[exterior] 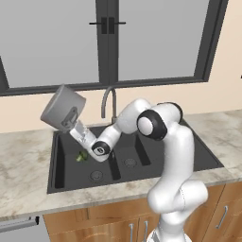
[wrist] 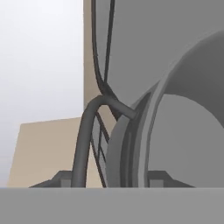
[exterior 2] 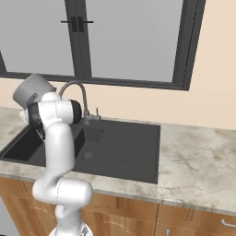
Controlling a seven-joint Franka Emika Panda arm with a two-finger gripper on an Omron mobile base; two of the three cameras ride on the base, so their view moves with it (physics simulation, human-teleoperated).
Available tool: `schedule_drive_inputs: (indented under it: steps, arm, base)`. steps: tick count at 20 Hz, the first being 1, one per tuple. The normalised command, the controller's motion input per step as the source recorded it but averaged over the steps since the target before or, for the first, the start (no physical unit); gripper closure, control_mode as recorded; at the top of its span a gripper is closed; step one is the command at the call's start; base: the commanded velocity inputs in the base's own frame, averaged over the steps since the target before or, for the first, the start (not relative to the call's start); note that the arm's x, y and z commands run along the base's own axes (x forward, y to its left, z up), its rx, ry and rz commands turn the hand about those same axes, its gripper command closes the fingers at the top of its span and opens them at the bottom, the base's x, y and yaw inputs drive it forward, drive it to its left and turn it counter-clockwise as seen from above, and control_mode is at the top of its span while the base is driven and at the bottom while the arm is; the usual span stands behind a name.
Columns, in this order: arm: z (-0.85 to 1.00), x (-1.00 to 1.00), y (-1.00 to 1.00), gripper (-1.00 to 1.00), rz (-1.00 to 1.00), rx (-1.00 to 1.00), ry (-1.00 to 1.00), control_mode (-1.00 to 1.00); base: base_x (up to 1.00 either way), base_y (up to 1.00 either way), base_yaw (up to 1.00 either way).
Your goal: Dump the broccoli from the pot into the sink. Then turn on the water and wash the broccoli. Then turn off the water and put the broccoli back in the pot.
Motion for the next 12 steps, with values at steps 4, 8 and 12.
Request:
schedule_drive_inputs:
  steps: [4,8,12]
  arm:
    - [0.37,0.00,0.00,1.00,-0.02,-0.02,-0.14,-1.00]
    - [0.73,-0.12,0.14,1.00,-0.03,-0.12,-0.18,-1.00]
    - [0.69,-0.37,0.24,1.00,-0.05,-0.25,-0.09,-1.00]
  base:
    - [0.00,0.00,0.00]
    - [0.00,0.00,0.00]
    - [0.00,0.00,0.00]
